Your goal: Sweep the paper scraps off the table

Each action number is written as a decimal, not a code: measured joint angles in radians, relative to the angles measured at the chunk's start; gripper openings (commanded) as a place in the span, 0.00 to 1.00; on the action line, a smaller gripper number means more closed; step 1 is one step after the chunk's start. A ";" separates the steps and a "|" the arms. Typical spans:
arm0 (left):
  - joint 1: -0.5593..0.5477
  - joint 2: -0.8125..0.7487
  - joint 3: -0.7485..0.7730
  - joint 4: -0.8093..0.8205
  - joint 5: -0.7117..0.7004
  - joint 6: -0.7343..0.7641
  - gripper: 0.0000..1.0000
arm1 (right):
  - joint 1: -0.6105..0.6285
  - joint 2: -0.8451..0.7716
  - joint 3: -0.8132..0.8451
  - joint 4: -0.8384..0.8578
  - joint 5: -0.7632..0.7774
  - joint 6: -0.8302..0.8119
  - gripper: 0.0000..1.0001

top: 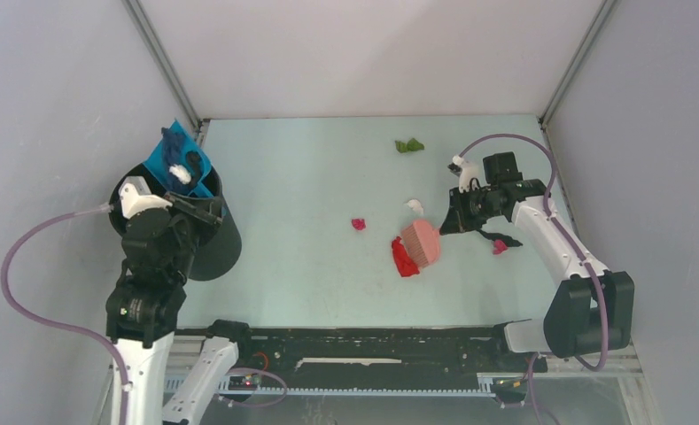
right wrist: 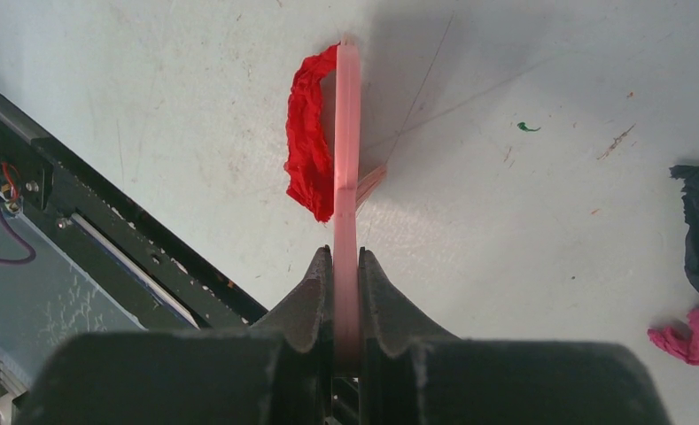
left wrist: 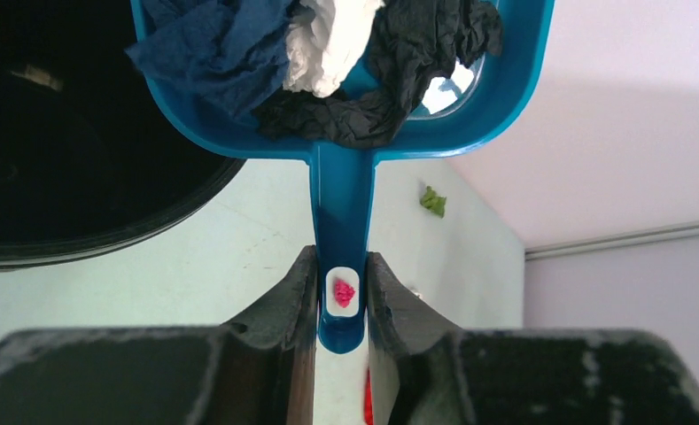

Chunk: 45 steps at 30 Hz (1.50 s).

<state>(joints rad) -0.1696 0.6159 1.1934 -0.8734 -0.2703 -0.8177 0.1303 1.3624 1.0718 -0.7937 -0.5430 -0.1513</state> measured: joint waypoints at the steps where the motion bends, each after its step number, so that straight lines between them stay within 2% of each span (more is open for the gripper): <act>1: 0.045 -0.003 -0.023 0.026 0.053 -0.023 0.00 | 0.000 0.000 -0.002 0.000 -0.001 0.000 0.00; 6: 0.188 -0.006 -0.095 0.100 0.236 -0.118 0.00 | -0.002 0.000 -0.005 0.000 -0.002 0.000 0.00; 16: 0.262 -0.023 -0.184 0.247 0.396 -0.288 0.00 | -0.007 0.000 -0.006 -0.001 -0.006 -0.003 0.00; 29: 0.310 -0.011 -0.273 0.468 0.458 -0.595 0.00 | -0.013 0.002 -0.013 -0.002 -0.013 -0.008 0.00; 37: 0.312 -0.014 -0.314 0.527 0.458 -0.739 0.00 | -0.013 0.006 -0.013 -0.002 -0.016 -0.014 0.00; 45: 0.312 -0.032 -0.317 0.529 0.457 -0.821 0.00 | -0.013 0.023 -0.013 -0.002 -0.018 -0.022 0.00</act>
<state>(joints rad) 0.1425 0.5838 0.8761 -0.3443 0.1864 -1.6390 0.1169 1.3857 1.0592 -0.7952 -0.5606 -0.1730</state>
